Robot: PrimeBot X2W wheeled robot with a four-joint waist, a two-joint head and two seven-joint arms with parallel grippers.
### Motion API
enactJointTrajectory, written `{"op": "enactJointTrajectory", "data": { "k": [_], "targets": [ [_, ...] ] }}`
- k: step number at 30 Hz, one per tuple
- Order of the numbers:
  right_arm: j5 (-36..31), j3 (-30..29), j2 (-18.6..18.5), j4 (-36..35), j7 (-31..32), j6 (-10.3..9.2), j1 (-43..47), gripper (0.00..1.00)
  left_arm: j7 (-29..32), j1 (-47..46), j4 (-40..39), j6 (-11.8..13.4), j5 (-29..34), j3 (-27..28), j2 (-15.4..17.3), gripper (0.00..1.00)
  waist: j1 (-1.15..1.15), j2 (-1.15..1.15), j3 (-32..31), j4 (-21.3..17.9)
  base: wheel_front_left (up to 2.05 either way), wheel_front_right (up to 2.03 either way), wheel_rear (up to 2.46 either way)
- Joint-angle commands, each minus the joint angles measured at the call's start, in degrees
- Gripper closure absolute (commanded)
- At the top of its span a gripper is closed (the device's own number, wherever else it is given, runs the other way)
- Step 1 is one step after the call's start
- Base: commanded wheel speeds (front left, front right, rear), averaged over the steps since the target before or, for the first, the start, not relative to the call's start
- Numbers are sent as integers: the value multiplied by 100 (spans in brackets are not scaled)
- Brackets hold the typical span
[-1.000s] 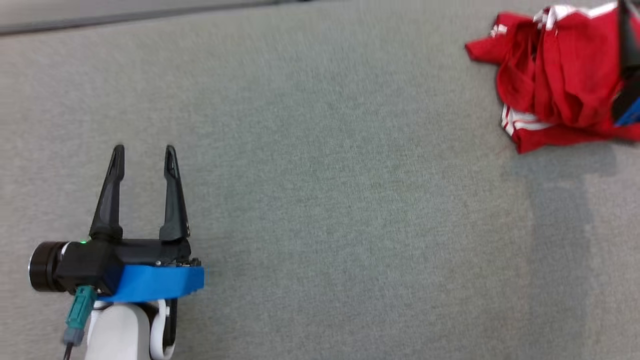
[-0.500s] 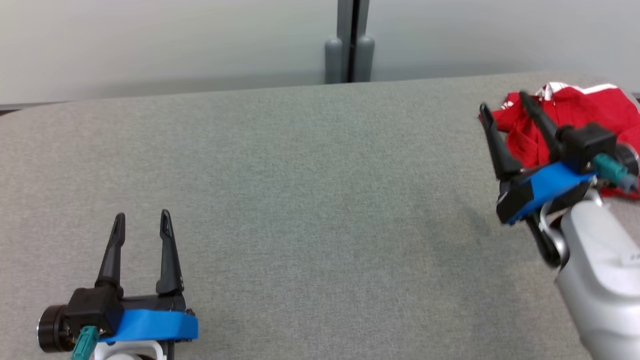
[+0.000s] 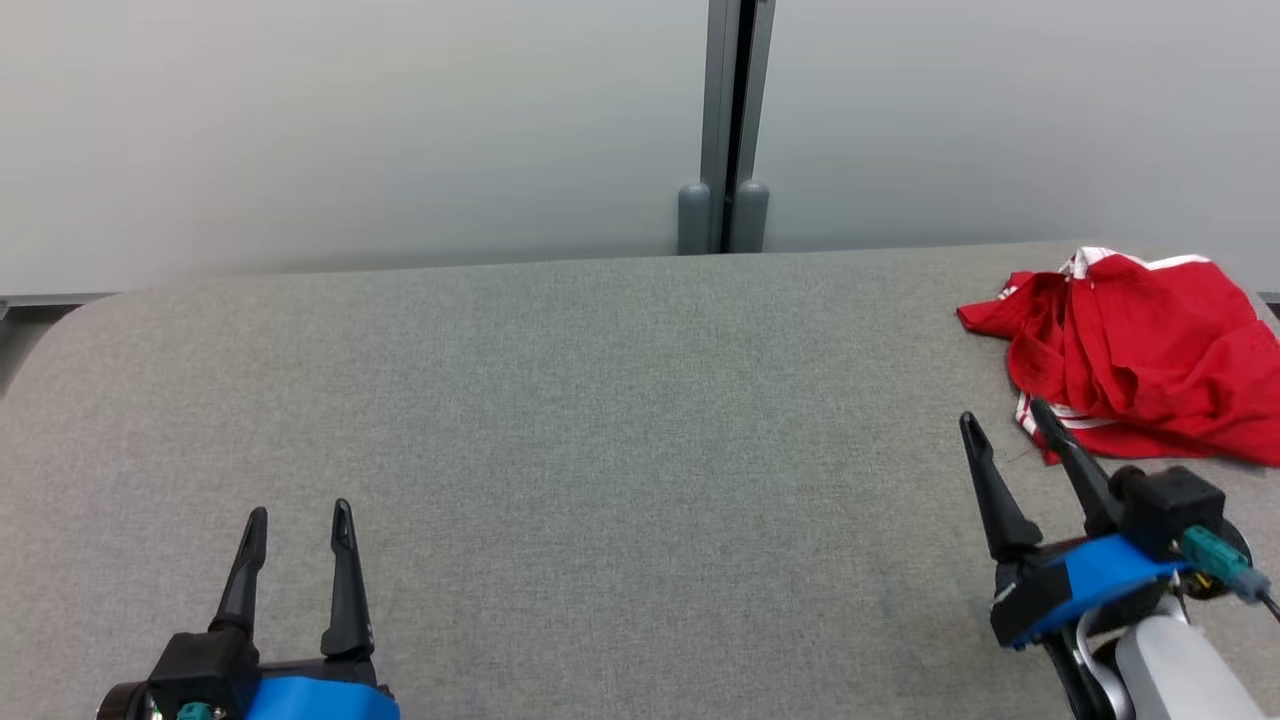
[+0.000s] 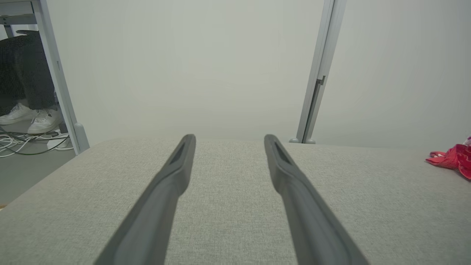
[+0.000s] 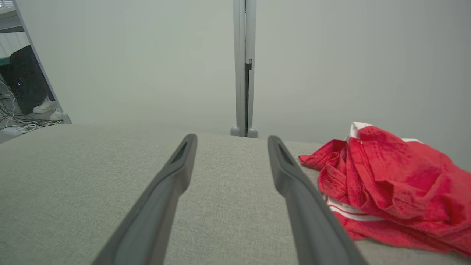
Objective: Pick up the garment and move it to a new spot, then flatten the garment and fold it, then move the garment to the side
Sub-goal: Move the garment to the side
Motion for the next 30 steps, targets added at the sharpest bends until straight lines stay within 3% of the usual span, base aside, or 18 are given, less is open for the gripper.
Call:
{"op": "enactJointTrajectory", "data": {
  "k": [1, 14, 30],
  "targets": [
    [15, -77, 44, -96, -16, 1, 191, 0, -13, 42, 17, -13, -22, 2, -4, 0, 1, 1, -45, -27, 0, 0, 0],
    [-367, -902, 560, -970, -16, 1, 1420, 0, -13, 103, 124, -47, -20, -45, -4, 0, 1, 1, -210, -15, 0, 0, 0],
    [-724, -888, 989, -1295, -16, 1, 1630, 0, -13, 54, 343, -38, -63, -68, -4, 0, 1, 1, -292, 92, 0, 0, 0]
  ]
}}
